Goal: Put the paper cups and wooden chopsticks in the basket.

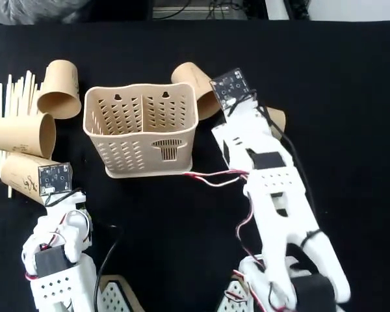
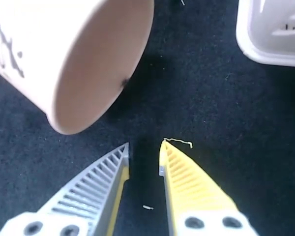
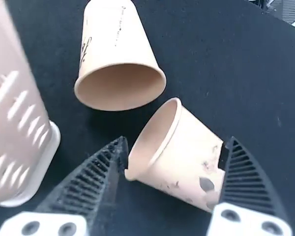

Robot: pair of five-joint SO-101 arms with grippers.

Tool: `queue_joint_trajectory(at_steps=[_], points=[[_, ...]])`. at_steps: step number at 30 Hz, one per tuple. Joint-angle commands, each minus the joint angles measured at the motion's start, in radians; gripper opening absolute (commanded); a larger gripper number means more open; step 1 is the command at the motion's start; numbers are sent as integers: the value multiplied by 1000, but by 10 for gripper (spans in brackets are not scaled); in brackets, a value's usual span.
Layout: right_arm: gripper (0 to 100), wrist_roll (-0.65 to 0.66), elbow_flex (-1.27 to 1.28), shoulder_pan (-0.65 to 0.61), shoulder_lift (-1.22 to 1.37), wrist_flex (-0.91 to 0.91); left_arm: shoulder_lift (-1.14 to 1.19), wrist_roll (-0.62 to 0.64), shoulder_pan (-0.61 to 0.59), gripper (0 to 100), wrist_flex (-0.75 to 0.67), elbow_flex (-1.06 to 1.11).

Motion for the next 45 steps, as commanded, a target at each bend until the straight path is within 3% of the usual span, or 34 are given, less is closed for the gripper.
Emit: queue_joint_trajectory(at_steps=[1, 9, 18, 27, 33, 37, 41, 45], points=[[300, 25, -44, 18, 71, -123, -6, -6, 1, 109, 3, 19], [295, 149, -76, 86, 200, -178, -6, -6, 1, 109, 3, 19], [13, 195, -73, 152, 242, -245, -6, -6, -1, 109, 3, 19], [11, 199, 30, 204, 44, -232, -6, -6, -1, 109, 3, 19], [11, 190, 21, 196, -209, 40, -6, -6, -1, 109, 3, 19], [11, 100, -70, 196, -349, 293, -6, -6, -1, 109, 3, 19], [11, 11, -153, 204, -366, 482, -6, -6, -1, 109, 3, 19], [11, -25, -163, 203, -309, 545, -6, -6, -1, 109, 3, 19]])
